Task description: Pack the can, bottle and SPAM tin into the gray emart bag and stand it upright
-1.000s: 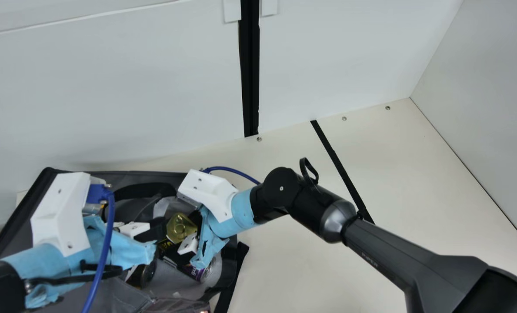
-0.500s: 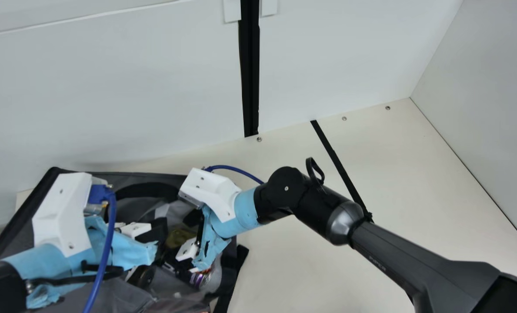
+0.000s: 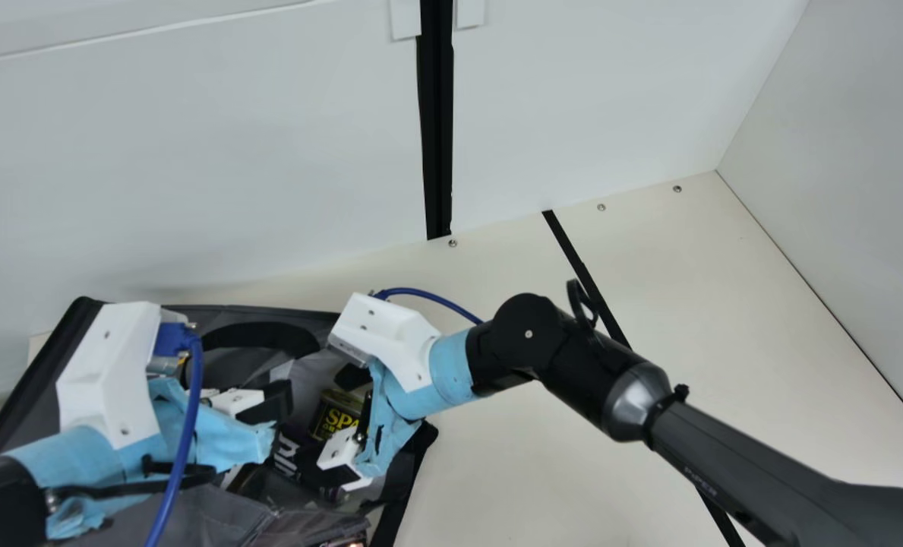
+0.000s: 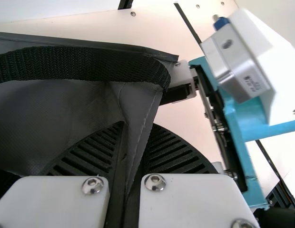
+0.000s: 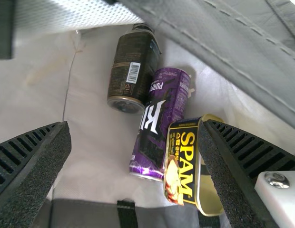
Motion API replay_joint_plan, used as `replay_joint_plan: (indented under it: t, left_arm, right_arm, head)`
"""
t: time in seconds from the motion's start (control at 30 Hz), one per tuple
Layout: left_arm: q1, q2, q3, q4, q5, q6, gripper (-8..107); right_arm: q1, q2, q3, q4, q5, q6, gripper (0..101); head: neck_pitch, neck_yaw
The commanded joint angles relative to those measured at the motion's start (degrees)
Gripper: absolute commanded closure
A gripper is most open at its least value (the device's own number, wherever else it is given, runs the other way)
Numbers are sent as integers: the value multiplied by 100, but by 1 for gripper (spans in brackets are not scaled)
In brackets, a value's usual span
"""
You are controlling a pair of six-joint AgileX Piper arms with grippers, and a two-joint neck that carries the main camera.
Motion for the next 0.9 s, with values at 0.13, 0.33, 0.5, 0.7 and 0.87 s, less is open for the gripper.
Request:
replay_joint_plan:
  t: [0.13,0.33,0.5,0.7,0.87]
  left_arm:
    - [0,0,0,0,0,0,107]
    - [0,0,0,0,0,0,107]
    - [0,0,0,0,0,0,107]
    - [0,0,0,0,0,0,107]
    - [0,0,0,0,0,0,107]
  right_arm:
    - [-155,-248,104,-12,157,-1,6]
    - [-316,-476,177,-40,298,21,6]
    - [-444,-651,207,-66,414,52,6]
    - [-621,-851,233,-102,559,84,6]
    - [-812,-1014,255,-127,712,88,6]
  head:
    - [-130,-14]
    - [-130,-14]
    - [-130,-14]
    - [-130,-14]
    - [-130,-14]
